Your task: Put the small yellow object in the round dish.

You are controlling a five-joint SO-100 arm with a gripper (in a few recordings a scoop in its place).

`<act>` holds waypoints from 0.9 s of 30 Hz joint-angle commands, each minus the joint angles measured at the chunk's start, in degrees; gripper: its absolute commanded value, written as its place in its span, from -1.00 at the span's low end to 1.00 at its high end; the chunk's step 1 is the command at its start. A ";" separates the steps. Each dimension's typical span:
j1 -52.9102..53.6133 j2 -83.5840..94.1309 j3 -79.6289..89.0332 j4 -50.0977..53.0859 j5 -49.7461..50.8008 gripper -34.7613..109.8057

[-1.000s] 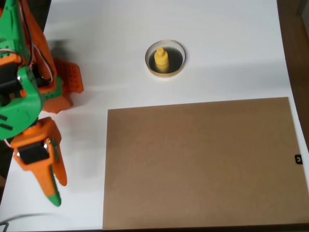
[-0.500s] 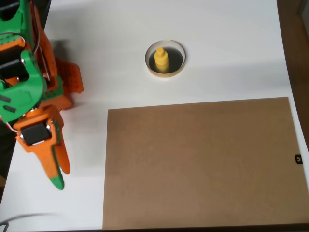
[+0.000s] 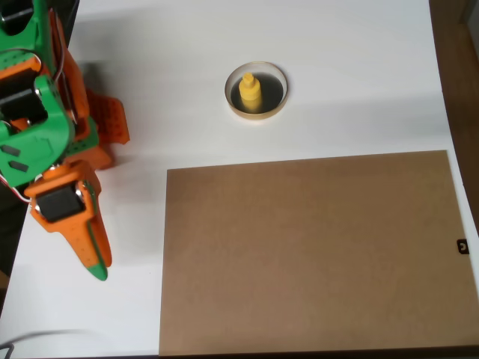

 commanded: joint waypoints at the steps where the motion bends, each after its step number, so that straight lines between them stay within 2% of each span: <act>1: -0.26 1.23 0.88 -1.14 -1.32 -0.44; 8: -0.79 1.14 1.05 -2.02 -2.64 -0.52; 27: 1.67 1.23 1.14 -2.02 0.09 -0.52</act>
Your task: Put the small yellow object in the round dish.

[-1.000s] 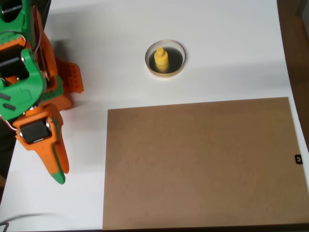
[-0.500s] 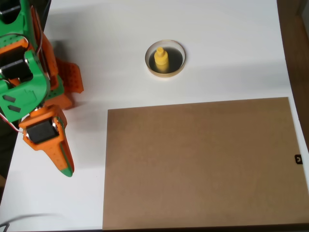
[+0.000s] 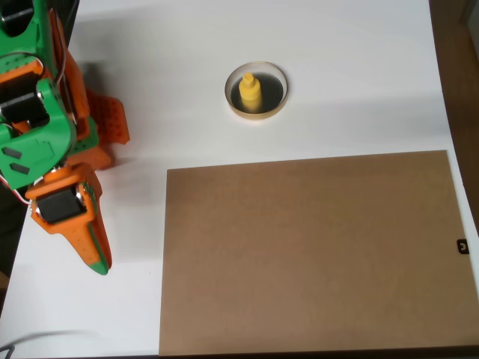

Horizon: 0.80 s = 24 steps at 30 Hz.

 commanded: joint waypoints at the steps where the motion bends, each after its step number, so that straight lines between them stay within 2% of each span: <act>1: 1.05 1.14 0.09 -0.35 -0.44 -0.52; 24: 3.78 1.14 3.43 -10.90 -0.70 -0.52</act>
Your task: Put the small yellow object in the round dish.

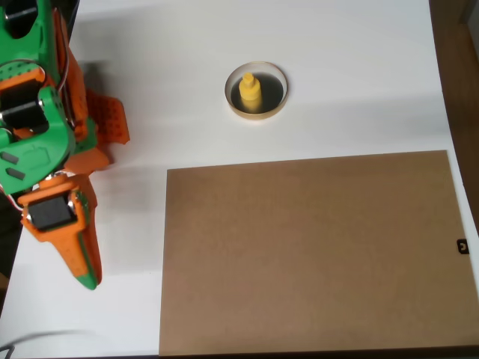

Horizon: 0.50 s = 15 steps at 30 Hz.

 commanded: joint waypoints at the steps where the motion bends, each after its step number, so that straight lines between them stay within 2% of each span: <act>1: 0.97 1.14 -0.09 -1.85 -0.18 -0.52; 15: 1.32 1.23 0.62 -3.87 0.00 -0.52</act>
